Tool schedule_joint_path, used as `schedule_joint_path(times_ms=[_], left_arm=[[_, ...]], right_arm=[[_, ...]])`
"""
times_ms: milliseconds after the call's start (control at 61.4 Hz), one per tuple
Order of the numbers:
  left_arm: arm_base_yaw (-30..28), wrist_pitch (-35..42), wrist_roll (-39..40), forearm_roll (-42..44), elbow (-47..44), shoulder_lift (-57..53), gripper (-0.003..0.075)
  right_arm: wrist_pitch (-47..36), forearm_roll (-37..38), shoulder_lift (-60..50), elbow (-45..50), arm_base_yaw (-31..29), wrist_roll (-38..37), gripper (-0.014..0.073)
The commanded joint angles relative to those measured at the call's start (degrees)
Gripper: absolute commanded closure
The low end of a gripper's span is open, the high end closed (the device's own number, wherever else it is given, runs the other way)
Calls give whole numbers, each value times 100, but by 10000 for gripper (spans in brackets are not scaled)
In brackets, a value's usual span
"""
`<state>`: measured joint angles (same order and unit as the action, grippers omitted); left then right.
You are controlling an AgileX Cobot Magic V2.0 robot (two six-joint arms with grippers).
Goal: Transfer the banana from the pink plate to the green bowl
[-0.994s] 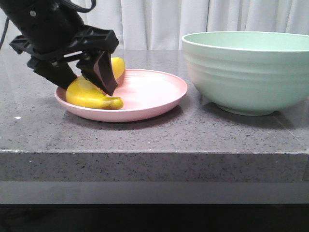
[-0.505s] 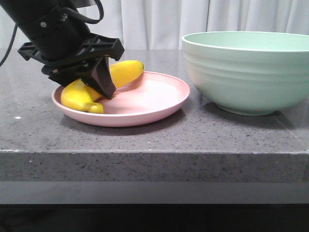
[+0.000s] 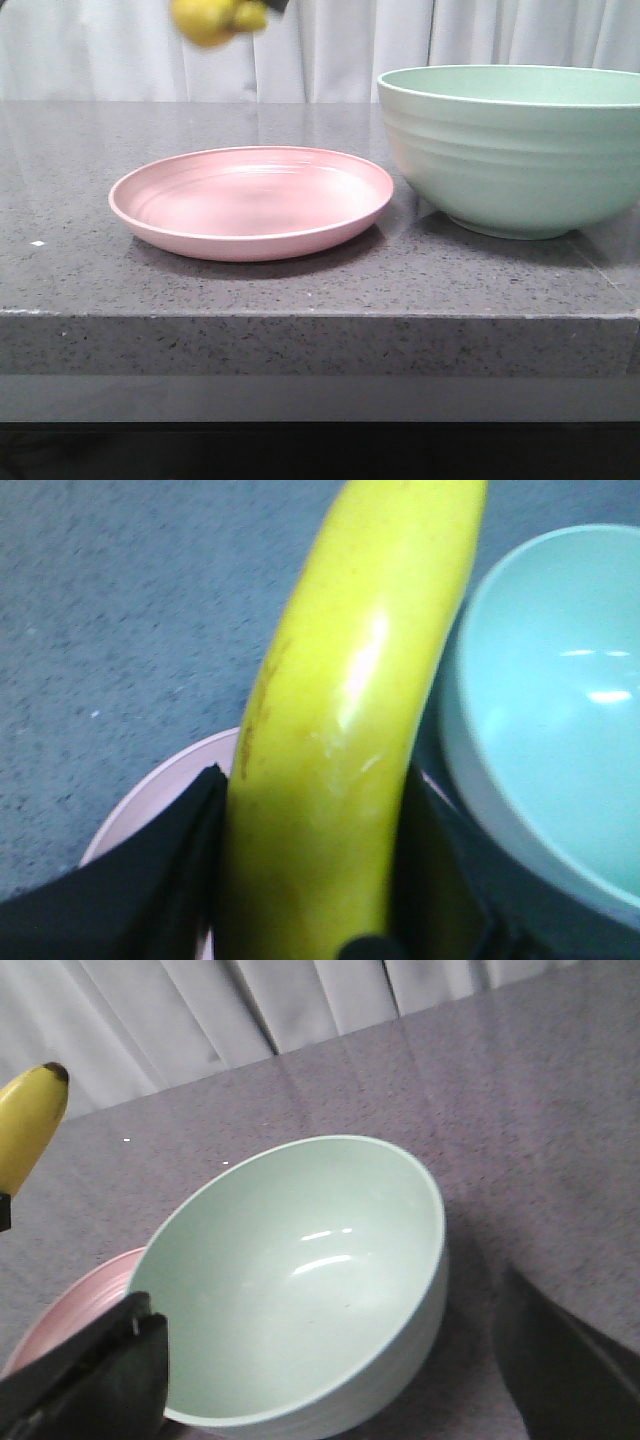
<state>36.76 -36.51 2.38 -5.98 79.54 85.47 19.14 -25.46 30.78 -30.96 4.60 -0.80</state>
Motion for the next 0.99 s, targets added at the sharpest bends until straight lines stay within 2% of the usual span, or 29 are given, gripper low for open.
schedule_joint_path(times_ms=[0,261,603,977], left_arm=[[348,267,8,-75,220,-480,549],[1205,199,8,-64,220,-784,552],[1259,145,8,-64,220,-784,552],[1259,145,8,-56,220,-784,552]], right_arm=[[-249,-738,341,-394,95,129,-71],[-367,-1920,1365,-1073,1094,783,-71],[-1126,-1955,2359,-1879,2293,891,-71],[-1087,-1955,3245,-2576,2486,931,-71]])
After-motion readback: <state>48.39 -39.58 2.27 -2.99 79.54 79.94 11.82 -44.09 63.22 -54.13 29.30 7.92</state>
